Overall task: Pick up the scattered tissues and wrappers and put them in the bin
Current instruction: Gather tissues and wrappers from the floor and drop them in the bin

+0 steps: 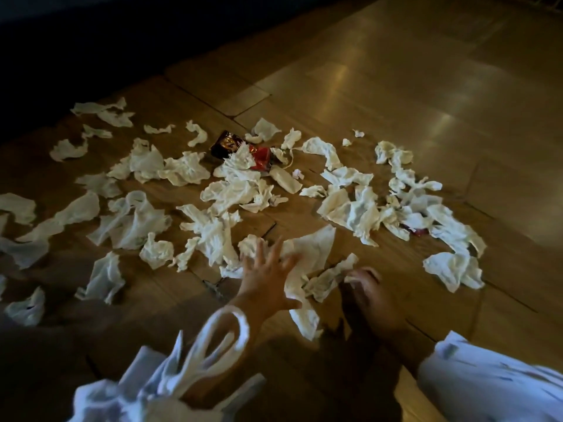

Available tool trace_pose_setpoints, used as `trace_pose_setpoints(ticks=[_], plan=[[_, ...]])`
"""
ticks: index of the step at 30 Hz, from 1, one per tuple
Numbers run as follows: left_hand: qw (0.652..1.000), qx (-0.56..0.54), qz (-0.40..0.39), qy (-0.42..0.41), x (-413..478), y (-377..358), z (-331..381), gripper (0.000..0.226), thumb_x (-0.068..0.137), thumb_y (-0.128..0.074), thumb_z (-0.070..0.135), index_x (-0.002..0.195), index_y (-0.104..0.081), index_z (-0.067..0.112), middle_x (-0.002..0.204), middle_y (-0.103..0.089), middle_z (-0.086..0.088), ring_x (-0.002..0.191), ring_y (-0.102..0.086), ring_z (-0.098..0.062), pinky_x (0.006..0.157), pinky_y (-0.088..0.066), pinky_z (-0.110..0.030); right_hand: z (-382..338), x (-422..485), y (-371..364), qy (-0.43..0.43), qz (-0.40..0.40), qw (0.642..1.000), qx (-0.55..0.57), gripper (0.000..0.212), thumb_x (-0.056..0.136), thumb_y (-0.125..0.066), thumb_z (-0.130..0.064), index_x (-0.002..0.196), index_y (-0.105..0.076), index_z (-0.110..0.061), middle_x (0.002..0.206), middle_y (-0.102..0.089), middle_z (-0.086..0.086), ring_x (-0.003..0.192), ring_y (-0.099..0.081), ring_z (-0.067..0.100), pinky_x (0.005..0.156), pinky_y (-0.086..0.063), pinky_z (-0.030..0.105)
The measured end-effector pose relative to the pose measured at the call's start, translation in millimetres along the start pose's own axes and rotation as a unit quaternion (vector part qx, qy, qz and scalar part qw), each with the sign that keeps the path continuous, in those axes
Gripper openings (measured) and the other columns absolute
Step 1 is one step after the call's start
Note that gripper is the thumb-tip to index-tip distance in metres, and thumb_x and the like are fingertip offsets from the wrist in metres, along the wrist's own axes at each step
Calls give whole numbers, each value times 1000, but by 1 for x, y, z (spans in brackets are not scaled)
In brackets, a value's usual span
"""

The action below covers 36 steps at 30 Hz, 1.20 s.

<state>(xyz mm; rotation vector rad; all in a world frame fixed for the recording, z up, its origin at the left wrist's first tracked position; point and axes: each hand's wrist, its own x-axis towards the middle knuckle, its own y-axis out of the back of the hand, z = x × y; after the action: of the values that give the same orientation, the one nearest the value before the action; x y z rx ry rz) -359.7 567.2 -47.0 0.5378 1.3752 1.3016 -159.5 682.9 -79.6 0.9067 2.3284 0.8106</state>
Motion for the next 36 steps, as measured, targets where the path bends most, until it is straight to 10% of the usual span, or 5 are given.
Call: trace_pose_setpoints(ticks=[5,14,21,25,36], plan=[[981,-169,94,-7,-14,-10,1,28,91,-50,18,119,-51,19,131,-43,2,124,-39,-16,100,-41,-27,-16,29,8,13,189,981,42,31,90,-44,-26,103,-62,-4,104,-64,17,94,-54,19,79,-37,25],[849,-406,323,101,-40,-1,-33,12,91,-44,17,94,-56,21,101,-48,2,87,-52,-7,74,-48,-26,-31,32,-24,140,-55,962,-228,73,77,-32,-69,134,-40,-22,131,-42,3,118,-41,24,95,-40,36],[946,-192,176,192,-11,14,-89,41,86,-59,37,122,-53,17,150,-21,-2,141,-15,-32,112,-23,-49,-51,41,-23,135,-61,978,-146,35,96,-43,-30,122,-54,-10,131,-46,12,117,-48,29,88,-41,31],[941,-253,185,131,-20,2,-83,42,86,-61,23,126,-52,12,131,-50,-3,122,-45,-22,104,-38,-35,-71,67,-26,175,9,976,-133,24,91,-52,-18,107,-61,-2,114,-54,17,100,-55,31,75,-42,26],[704,-552,379,236,-85,-8,-106,10,88,-58,14,90,-62,22,83,-66,-1,74,-65,-15,64,-55,-23,-179,120,-110,316,-85,939,-103,33,89,-49,-3,120,-58,-10,125,-50,10,115,-47,22,92,-36,23]])
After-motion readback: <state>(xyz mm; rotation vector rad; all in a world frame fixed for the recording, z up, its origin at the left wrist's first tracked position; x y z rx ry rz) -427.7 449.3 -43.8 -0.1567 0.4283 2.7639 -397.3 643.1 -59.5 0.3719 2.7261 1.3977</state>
